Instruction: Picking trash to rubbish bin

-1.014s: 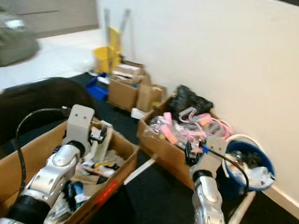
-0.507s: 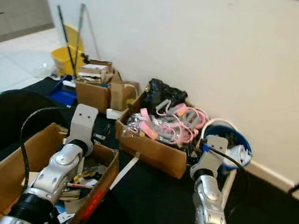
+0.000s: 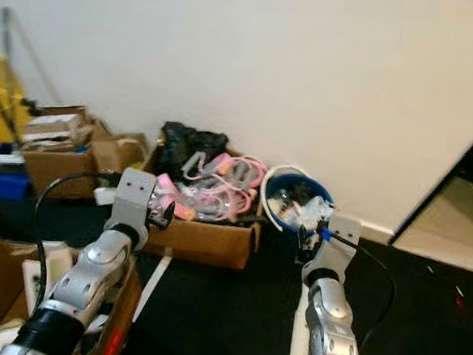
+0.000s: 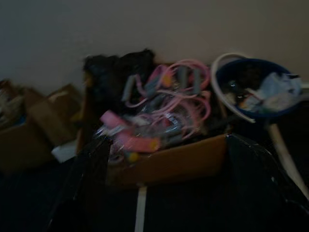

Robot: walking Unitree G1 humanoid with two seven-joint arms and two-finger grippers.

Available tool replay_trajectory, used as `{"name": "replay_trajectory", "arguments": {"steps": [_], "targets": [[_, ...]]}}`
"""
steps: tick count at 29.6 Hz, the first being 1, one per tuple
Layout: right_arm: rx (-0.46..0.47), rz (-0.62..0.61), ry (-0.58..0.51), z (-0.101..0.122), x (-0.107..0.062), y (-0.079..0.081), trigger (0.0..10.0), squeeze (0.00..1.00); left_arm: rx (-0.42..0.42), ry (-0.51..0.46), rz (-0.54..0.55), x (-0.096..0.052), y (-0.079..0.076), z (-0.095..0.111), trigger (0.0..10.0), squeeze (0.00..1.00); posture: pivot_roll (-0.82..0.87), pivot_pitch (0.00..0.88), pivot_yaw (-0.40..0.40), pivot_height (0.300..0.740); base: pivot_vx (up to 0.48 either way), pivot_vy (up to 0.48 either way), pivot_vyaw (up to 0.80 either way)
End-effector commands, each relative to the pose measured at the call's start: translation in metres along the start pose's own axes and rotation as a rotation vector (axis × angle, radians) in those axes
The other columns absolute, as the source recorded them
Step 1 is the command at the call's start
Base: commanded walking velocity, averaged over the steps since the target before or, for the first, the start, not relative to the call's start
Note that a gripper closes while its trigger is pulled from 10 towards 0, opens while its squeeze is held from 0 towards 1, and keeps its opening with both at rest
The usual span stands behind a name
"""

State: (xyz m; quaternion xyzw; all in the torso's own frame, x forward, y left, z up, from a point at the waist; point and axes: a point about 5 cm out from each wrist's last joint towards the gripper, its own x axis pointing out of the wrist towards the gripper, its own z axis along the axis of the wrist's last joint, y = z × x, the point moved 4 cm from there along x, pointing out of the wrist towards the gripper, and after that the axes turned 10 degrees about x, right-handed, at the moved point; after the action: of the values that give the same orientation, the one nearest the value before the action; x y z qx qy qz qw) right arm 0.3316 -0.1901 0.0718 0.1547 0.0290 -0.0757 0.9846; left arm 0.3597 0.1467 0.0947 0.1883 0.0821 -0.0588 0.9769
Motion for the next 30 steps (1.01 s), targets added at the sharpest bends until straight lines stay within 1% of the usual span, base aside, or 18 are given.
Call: {"name": "replay_trajectory", "arguments": {"steps": [1,4,5,7,11,15,18,20,22,24,26,30], "targets": [[-0.012,-0.018,0.012,-0.003,-0.002,-0.004,10.0,0.0,0.021,0.004,-0.021,0.0,-0.006,-0.001,10.0,0.0,-0.06,0.073,0.004,0.74,0.0,0.0,-0.8],[-0.011,-0.024,0.015,-0.005,-0.003,-0.005,10.0,0.0,0.046,-0.006,-0.04,0.001,-0.009,0.001,10.0,0.0,-0.05,0.067,0.006,0.74,0.0,0.0,-0.8],[-0.014,-0.029,0.023,-0.008,-0.004,-0.006,10.0,0.0,0.031,0.002,-0.024,0.002,-0.006,0.0,10.0,0.0,-0.06,0.071,0.014,0.74,0.0,0.0,-0.8],[-0.011,-0.03,0.016,-0.006,-0.005,-0.007,10.0,0.0,0.026,0.004,-0.024,0.002,-0.005,0.0,10.0,0.0,-0.06,0.072,0.017,0.74,0.0,0.0,-0.8],[-0.004,-0.046,0.011,-0.004,-0.006,-0.011,10.0,0.0,0.056,-0.016,-0.058,0.002,-0.011,0.005,10.0,0.0,-0.05,0.069,0.008,0.74,0.0,0.0,-0.8],[-0.014,-0.041,0.026,-0.01,-0.007,-0.008,10.0,0.0,0.04,0.001,-0.027,0.002,-0.005,0.0,10.0,0.0,-0.06,0.07,0.018,0.74,0.0,0.0,-0.8],[-0.005,-0.035,0.018,-0.008,-0.007,-0.005,10.0,0.0,0.041,-0.009,-0.037,0.001,-0.007,0.003,10.0,0.0,-0.05,0.07,0.022,0.74,0.0,0.0,-0.8],[-0.005,-0.037,0.02,-0.009,-0.008,-0.005,10.0,0.0,0.043,-0.011,-0.034,0.001,-0.006,0.002,10.0,0.0,-0.05,0.064,0.026,0.74,0.0,0.0,-0.8],[-0.014,-0.043,0.028,-0.013,-0.009,-0.007,10.0,0.0,0.026,-0.001,-0.017,0.001,-0.003,-0.002,10.0,0.0,-0.06,0.064,0.034,0.74,0.0,0.0,-0.8],[-0.011,-0.045,0.021,-0.011,-0.01,-0.007,10.0,0.0,0.022,-0.002,-0.018,0.0,-0.003,-0.001,10.0,0.0,-0.07,0.065,0.04,0.74,0.0,0.0,-0.8],[-0.007,-0.051,0.012,-0.008,-0.012,-0.01,10.0,0.0,0.025,-0.015,-0.036,0.001,-0.007,0.002,10.0,0.0,-0.07,0.059,0.035,0.74,0.0,0.0,-0.8],[-0.018,-0.061,0.024,-0.012,-0.014,-0.014,10.0,0.0,0.024,-0.021,-0.041,0.001,-0.01,0.003,10.0,0.0,-0.08,0.057,0.038,0.74,0.0,0.0,-0.8]]}}
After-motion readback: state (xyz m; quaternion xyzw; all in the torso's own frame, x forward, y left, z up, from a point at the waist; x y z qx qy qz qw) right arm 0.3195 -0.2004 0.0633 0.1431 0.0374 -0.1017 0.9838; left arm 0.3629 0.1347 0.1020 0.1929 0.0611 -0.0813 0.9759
